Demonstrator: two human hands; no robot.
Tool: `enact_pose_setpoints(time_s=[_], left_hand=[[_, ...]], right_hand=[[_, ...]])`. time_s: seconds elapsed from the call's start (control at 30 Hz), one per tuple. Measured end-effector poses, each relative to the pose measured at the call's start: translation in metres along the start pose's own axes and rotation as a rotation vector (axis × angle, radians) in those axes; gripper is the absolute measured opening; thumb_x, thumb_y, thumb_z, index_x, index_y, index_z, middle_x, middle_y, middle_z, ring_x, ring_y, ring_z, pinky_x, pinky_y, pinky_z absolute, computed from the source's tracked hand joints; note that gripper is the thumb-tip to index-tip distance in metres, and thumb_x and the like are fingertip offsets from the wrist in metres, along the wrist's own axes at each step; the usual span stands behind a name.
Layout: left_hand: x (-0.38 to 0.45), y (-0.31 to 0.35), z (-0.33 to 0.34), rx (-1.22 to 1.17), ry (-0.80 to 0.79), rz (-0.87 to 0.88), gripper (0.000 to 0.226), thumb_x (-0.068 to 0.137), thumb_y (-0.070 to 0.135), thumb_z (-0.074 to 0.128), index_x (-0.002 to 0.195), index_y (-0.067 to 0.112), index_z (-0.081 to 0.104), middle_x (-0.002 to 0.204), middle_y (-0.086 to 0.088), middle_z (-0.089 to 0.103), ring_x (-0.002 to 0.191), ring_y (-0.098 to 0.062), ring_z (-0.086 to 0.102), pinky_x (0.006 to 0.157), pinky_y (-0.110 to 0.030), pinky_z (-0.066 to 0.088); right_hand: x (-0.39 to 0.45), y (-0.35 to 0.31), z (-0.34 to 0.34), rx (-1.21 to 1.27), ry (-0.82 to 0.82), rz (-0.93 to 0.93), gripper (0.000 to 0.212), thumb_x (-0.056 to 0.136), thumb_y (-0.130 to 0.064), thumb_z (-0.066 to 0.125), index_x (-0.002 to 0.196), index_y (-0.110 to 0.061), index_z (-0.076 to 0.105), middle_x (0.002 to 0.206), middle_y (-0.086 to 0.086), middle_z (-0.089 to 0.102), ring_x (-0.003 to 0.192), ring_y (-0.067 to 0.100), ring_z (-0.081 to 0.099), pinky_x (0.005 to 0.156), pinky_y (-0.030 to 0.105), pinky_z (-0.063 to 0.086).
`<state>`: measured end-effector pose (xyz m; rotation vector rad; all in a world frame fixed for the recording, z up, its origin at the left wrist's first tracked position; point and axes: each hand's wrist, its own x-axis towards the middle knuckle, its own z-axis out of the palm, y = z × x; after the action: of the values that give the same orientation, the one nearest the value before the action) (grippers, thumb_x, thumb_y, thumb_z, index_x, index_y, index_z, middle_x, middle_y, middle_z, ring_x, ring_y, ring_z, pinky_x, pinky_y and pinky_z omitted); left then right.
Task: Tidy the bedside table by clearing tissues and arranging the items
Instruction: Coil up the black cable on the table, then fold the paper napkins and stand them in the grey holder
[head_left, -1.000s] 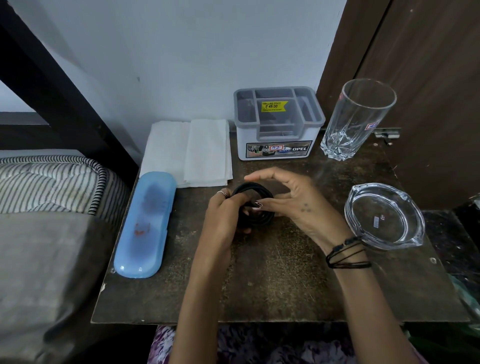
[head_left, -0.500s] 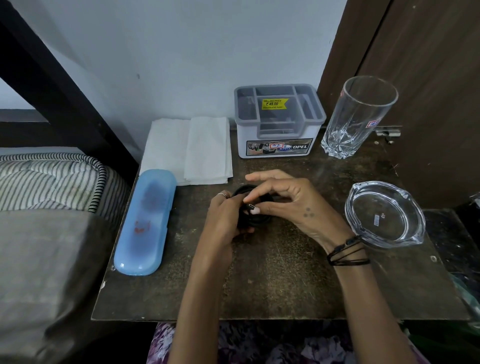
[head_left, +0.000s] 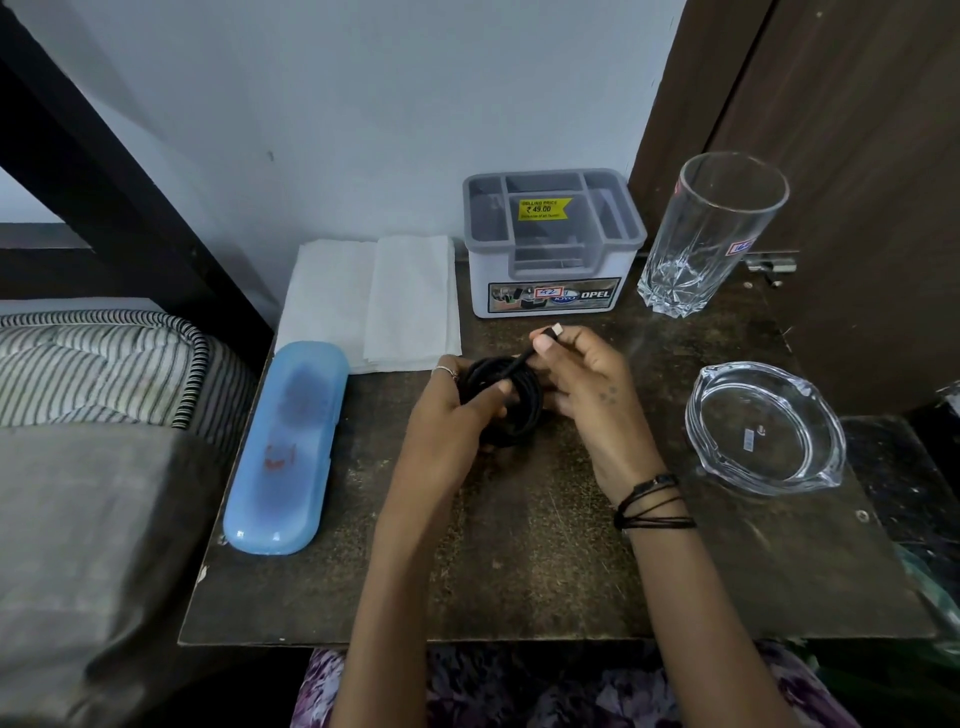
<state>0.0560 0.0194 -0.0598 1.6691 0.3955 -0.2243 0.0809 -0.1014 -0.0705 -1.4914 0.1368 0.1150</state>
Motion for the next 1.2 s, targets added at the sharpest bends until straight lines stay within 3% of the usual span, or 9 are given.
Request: enact_pose_setpoints(time_s=[0.13,0.3,0.43,0.63,0.73,0.87,0.97,1.07,1.2], left_hand=[[0.003,-0.005,-0.01,0.539,0.209,0.205,0.019,0.084,0.023,0.065,0.101,0.02,0.058,0.094,0.005,0.058,0.087,-0.012,0.054,0.073,-0.026,0.04],[0.0,-0.001,-0.025,0.567,0.298,0.245,0.026,0.078,0.022,0.071,0.102,0.017,0.063,0.091,0.006,0.063,0.083,-0.008,0.058,0.071,-0.02,0.039],[-0.009,0.002,-0.029,0.644,0.394,0.297,0.022,0.08,0.013,0.068,0.102,0.014,0.066,0.101,-0.005,0.07,0.093,-0.021,0.065,0.078,-0.032,0.049],[-0.015,0.003,-0.03,0.676,0.496,0.287,0.016,0.086,0.012,0.06,0.098,0.014,0.069,0.1,-0.008,0.071,0.094,-0.026,0.063,0.075,-0.03,0.043],[-0.017,0.003,-0.032,0.666,0.49,0.276,0.017,0.088,0.012,0.056,0.097,0.013,0.071,0.097,-0.01,0.072,0.091,-0.028,0.064,0.077,-0.034,0.048],[-0.02,0.008,-0.033,0.607,0.528,0.327,0.017,0.089,0.011,0.056,0.098,0.013,0.071,0.096,-0.01,0.072,0.088,-0.026,0.065,0.076,-0.032,0.049],[-0.011,0.019,-0.033,0.667,0.572,0.387,0.022,0.092,0.009,0.051,0.108,0.009,0.066,0.107,-0.011,0.068,0.096,-0.029,0.061,0.074,-0.031,0.041],[0.014,0.034,-0.038,0.824,0.585,0.329,0.026,0.093,0.004,0.043,0.115,0.002,0.057,0.118,-0.017,0.06,0.108,-0.033,0.054,0.081,-0.039,0.041],[0.051,0.047,-0.053,1.054,0.451,-0.012,0.042,0.092,0.011,0.043,0.13,-0.005,0.036,0.129,-0.026,0.049,0.121,-0.041,0.043,0.096,-0.047,0.037]], right_hand=[[-0.003,0.0,0.001,0.102,-0.023,0.104,0.014,0.09,-0.01,0.057,0.103,-0.008,0.055,0.085,0.006,0.063,0.07,0.011,0.065,0.057,0.018,0.055],[-0.002,0.001,0.002,0.09,-0.023,0.125,0.011,0.085,-0.007,0.062,0.094,-0.009,0.055,0.097,0.014,0.065,0.082,0.019,0.069,0.066,0.022,0.058],[-0.002,0.006,0.012,-0.1,-0.05,0.039,0.014,0.078,-0.009,0.067,0.078,-0.019,0.057,0.09,0.015,0.069,0.087,0.023,0.069,0.075,0.03,0.059],[-0.008,0.006,0.029,-0.291,-0.181,0.008,0.012,0.077,-0.02,0.07,0.073,-0.022,0.059,0.081,0.006,0.073,0.077,0.019,0.069,0.068,0.035,0.057],[-0.014,0.002,0.035,-0.299,-0.228,0.039,0.015,0.079,-0.031,0.069,0.073,-0.018,0.065,0.08,0.003,0.073,0.072,0.009,0.068,0.064,0.027,0.056],[-0.014,-0.007,0.041,-0.361,-0.031,-0.034,0.028,0.083,-0.039,0.063,0.083,-0.011,0.07,0.082,0.004,0.072,0.078,0.018,0.068,0.074,0.039,0.057],[-0.007,-0.014,0.05,-0.608,0.097,-0.141,0.026,0.087,-0.036,0.058,0.092,-0.012,0.067,0.093,0.004,0.07,0.091,0.022,0.063,0.072,0.03,0.048],[0.001,-0.018,0.066,-0.835,0.113,-0.183,0.029,0.091,-0.035,0.052,0.095,-0.007,0.059,0.101,0.013,0.066,0.097,0.033,0.058,0.066,0.033,0.037],[0.018,-0.02,0.085,-1.009,0.122,-0.217,0.034,0.093,-0.033,0.051,0.108,-0.002,0.054,0.114,0.016,0.061,0.104,0.033,0.058,0.07,0.032,0.04]])
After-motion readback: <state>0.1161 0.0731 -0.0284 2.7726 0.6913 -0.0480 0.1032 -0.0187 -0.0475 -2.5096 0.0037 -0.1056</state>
